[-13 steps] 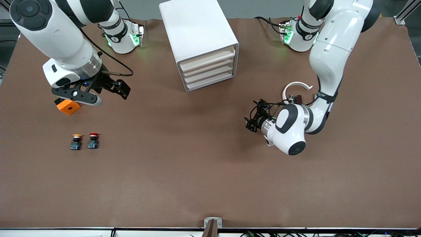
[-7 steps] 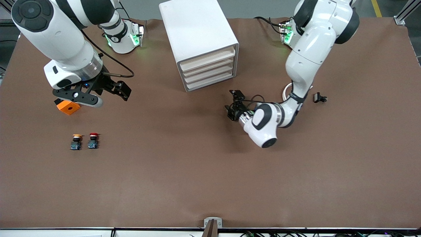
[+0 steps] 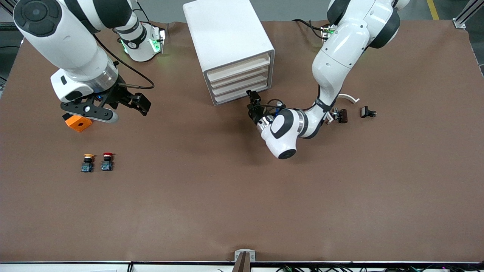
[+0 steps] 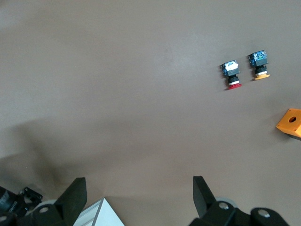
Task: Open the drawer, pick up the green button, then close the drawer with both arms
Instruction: 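Pull the cabinet drawer open with the left gripper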
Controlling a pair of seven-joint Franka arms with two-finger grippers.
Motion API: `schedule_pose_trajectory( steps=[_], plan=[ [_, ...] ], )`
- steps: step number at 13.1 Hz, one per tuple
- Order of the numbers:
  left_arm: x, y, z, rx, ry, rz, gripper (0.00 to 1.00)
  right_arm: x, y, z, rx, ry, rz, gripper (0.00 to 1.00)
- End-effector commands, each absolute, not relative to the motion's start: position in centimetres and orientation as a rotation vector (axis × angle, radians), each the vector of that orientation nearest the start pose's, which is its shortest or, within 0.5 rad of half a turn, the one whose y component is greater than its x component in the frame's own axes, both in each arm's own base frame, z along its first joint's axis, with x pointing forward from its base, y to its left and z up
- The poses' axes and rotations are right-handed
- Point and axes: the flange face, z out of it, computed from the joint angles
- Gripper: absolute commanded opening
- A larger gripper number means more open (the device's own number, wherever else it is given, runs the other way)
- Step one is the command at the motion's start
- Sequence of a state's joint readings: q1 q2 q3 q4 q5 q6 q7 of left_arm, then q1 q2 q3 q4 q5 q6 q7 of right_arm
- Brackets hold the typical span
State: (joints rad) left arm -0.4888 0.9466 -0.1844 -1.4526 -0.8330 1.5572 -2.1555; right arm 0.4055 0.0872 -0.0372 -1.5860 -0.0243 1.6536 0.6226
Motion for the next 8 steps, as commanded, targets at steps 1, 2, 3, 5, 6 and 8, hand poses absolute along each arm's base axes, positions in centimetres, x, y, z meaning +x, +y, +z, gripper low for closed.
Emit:
schedule_pose_trajectory(
  steps=[1, 2, 3, 5, 6, 8],
  plan=[
    [43.7, -46.9, 13.5, -1.233, -1.708, 1.301, 0.72, 54.1, 22.8, 57.5, -3.14, 0.469, 0.004, 1.0],
    [43.0, -47.4, 13.3, -1.231, -1.698, 1.288, 0.66, 53.9, 23.5, 57.3, -3.138, 0.496, 0.007, 1.0],
    [42.7, -47.6, 13.3, -1.235, -1.693, 1.284, 0.62, 53.8, 24.0, 57.2, -3.135, 0.513, 0.006, 1.0],
    [42.3, -47.7, 13.0, -1.228, -1.682, 1.284, 0.55, 53.3, 25.5, 56.8, -3.135, 0.528, 0.014, 1.0],
    [41.5, -48.3, 13.0, -1.236, -1.667, 1.276, 0.55, 52.9, 26.9, 56.3, -3.122, 0.569, 0.029, 1.0],
    [40.6, -48.7, 12.1, -1.23, -1.651, 1.267, 0.51, 52.6, 28.6, 55.6, -3.101, 0.627, 0.034, 1.0]
  ],
)
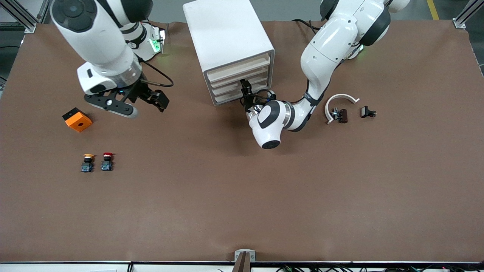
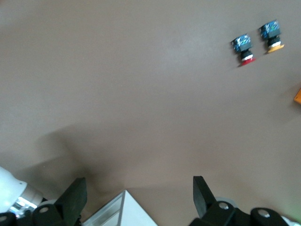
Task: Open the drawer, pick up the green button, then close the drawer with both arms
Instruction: 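Pull the cabinet drawer open with the left gripper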
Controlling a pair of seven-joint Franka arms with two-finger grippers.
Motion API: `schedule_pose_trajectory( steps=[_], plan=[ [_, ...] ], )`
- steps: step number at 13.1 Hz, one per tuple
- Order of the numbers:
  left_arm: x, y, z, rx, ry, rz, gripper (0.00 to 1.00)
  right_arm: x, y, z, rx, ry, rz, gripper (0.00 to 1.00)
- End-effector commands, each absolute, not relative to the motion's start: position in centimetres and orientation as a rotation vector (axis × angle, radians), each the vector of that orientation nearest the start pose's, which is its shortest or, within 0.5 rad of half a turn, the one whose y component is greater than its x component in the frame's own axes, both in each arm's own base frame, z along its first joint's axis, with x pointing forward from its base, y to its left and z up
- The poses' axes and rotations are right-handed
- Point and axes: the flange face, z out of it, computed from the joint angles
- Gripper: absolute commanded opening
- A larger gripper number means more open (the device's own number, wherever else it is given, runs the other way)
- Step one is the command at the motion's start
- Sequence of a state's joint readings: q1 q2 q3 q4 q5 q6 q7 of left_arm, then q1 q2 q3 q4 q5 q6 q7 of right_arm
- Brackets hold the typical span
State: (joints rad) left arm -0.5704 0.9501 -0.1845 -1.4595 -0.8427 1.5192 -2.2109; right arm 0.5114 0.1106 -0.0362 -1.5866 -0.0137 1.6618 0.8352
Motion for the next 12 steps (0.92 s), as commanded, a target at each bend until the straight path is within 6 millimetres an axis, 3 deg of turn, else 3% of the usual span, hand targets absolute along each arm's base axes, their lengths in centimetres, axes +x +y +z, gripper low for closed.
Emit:
schedule_pose_trajectory(
  steps=[1, 5, 9, 12],
  plan=[
    [40.4, -48.7, 11.6, -1.222, -1.647, 1.265, 0.48, 52.3, 29.6, 55.2, -3.098, 0.643, 0.033, 1.0],
    [40.6, -48.4, 11.4, -1.221, -1.653, 1.256, 0.0, 50.9, 33.9, 53.7, -3.079, 0.751, 0.031, 1.0],
    [43.5, -46.1, 11.5, -1.203, -1.708, 1.272, 0.0, 48.8, 39.9, 50.8, -3.029, 0.913, 0.009, 1.0],
    [47.8, -43.4, 12.3, -1.197, -1.807, 1.276, 0.0, 47.4, 44.2, 48.0, -2.963, 1.028, -0.022, 1.0]
  ],
)
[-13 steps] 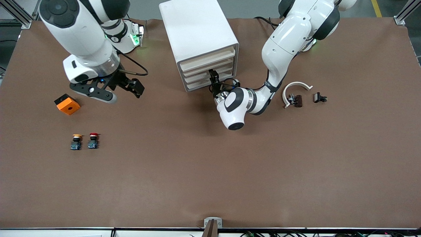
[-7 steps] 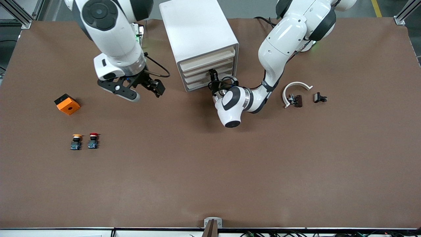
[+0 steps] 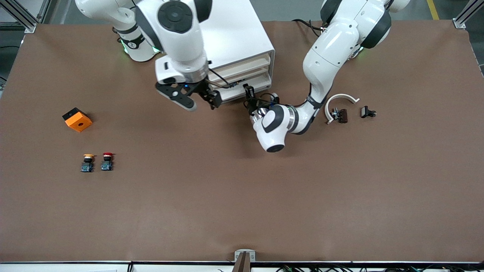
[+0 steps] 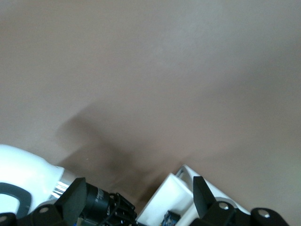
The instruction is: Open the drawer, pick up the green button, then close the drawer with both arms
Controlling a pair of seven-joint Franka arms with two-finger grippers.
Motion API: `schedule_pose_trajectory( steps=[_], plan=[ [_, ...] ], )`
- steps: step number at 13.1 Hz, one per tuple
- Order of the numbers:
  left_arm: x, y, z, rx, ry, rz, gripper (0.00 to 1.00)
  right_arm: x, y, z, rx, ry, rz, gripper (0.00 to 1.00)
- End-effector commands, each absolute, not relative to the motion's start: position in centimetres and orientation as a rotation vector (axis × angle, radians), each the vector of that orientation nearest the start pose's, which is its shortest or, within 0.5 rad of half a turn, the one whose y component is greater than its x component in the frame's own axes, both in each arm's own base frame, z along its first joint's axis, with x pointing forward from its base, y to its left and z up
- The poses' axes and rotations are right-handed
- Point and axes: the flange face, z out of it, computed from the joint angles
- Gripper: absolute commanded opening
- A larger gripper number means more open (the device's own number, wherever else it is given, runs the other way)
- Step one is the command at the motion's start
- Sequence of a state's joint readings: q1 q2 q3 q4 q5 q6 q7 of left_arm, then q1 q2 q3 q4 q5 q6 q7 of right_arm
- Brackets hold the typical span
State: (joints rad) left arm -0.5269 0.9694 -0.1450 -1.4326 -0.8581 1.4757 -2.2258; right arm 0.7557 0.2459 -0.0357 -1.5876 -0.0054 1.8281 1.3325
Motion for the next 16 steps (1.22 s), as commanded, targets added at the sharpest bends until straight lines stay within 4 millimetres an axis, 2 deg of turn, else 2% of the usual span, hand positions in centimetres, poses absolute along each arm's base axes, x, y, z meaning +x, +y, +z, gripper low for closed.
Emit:
schedule_pose_trajectory(
  steps=[1, 4, 7, 9, 10, 11, 12, 13, 16],
  plan=[
    [48.8, -42.6, 12.5, -1.196, -1.824, 1.287, 0.0, 47.1, 45.3, 47.1, -2.953, 1.049, -0.025, 1.0],
    [51.6, -40.3, 13.2, -1.224, -1.861, 1.349, 0.0, 47.1, 46.9, 44.3, -2.929, 1.103, -0.031, 1.0],
    [52.8, -39.7, 13.8, -1.235, -1.881, 1.367, 0.02, 47.0, 47.7, 41.3, -2.946, 1.133, 0.024, 1.0],
    [53.0, -39.5, 14.1, -1.253, -1.881, 1.378, 0.46, 47.0, 48.0, 39.4, -2.955, 1.147, 0.056, 1.0],
    [53.5, -39.1, 14.4, -1.256, -1.889, 1.385, 0.75, 46.9, 48.2, 38.8, -2.949, 1.161, 0.054, 1.0],
    [53.7, -38.9, 14.6, -1.258, -1.892, 1.388, 0.97, 46.5, 48.6, 37.9, -2.95, 1.182, 0.058, 1.0],
    [54.1, -38.9, 15.2, -1.272, -1.898, 1.386, 1.0, 46.3, 49.0, 37.1, -2.954, 1.197, 0.063, 1.0],
    [55.3, -38.6, 16.5, -1.307, -1.922, 1.381, 1.0, 46.0, 49.2, 36.2, -2.97, 1.196, 0.071, 1.0],
    [59.3, -36.1, 20.3, -1.389, -2.007, 1.354, 1.0, 44.5, 49.3, 33.4, -3.0, 1.231, 0.095, 1.0]
  ],
)
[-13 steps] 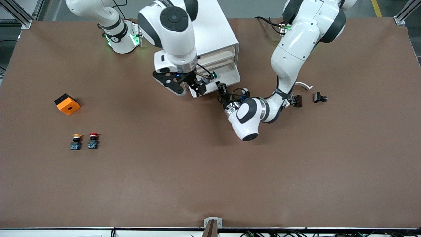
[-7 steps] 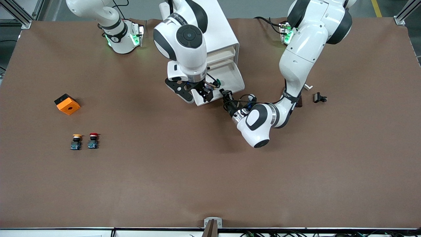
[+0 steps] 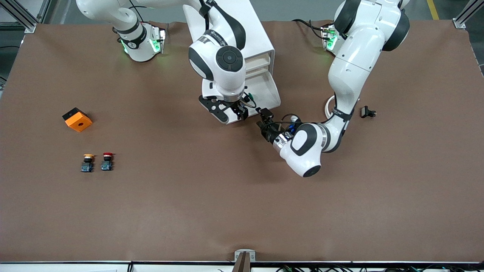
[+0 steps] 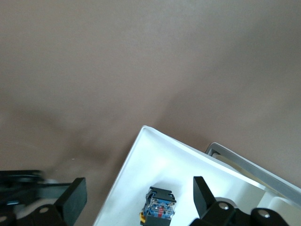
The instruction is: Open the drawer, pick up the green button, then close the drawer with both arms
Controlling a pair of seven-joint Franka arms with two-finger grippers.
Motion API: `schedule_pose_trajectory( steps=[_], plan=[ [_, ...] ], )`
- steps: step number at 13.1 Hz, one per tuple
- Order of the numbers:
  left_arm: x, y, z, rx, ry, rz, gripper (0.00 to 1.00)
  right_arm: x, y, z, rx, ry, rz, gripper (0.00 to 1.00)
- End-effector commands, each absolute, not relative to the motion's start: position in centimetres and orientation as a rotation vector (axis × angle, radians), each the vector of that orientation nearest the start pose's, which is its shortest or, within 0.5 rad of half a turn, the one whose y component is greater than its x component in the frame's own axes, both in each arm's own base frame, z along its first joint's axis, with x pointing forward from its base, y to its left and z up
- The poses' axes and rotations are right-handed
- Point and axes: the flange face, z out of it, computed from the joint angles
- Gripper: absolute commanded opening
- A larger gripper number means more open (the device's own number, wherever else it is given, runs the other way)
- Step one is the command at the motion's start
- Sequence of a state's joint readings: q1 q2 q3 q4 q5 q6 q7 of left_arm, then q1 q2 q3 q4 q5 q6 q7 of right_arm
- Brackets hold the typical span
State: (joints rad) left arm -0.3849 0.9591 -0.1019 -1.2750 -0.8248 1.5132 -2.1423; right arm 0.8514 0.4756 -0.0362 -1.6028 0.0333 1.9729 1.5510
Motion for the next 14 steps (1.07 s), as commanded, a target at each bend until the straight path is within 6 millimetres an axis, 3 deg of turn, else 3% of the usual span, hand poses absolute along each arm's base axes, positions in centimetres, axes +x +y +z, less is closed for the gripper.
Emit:
schedule_pose_trajectory(
  steps=[1, 5, 7, 10, 11, 14],
  plan=[
    [61.0, -34.2, 22.4, 1.732, 2.485, -1.636, 1.0, 43.7, 49.7, 33.1, -2.997, 1.264, 0.1, 1.0],
    [65.4, -28.7, 31.5, 1.792, 2.267, -1.422, 1.0, 40.6, 52.1, 30.5, -3.047, 1.252, 0.115, 1.0],
    [65.8, -26.6, 35.4, 1.987, 2.141, -1.207, 1.0, 40.3, 52.4, 29.0, -3.061, 1.252, 0.131, 1.0],
    [65.2, -25.8, 39.6, 2.382, 1.735, -0.927, 1.0, 40.4, 52.8, 26.7, -3.053, 1.245, 0.137, 1.0],
    [64.9, -25.1, 40.6, 2.478, 1.637, -0.853, 1.0, 40.5, 52.8, 26.7, -3.056, 1.232, 0.137, 1.0],
    [63.0, -24.5, 42.4, 2.66, 1.413, -0.748, 1.0, 40.9, 52.5, 26.9, -3.053, 1.242, 0.14, 0.48]
  ],
)
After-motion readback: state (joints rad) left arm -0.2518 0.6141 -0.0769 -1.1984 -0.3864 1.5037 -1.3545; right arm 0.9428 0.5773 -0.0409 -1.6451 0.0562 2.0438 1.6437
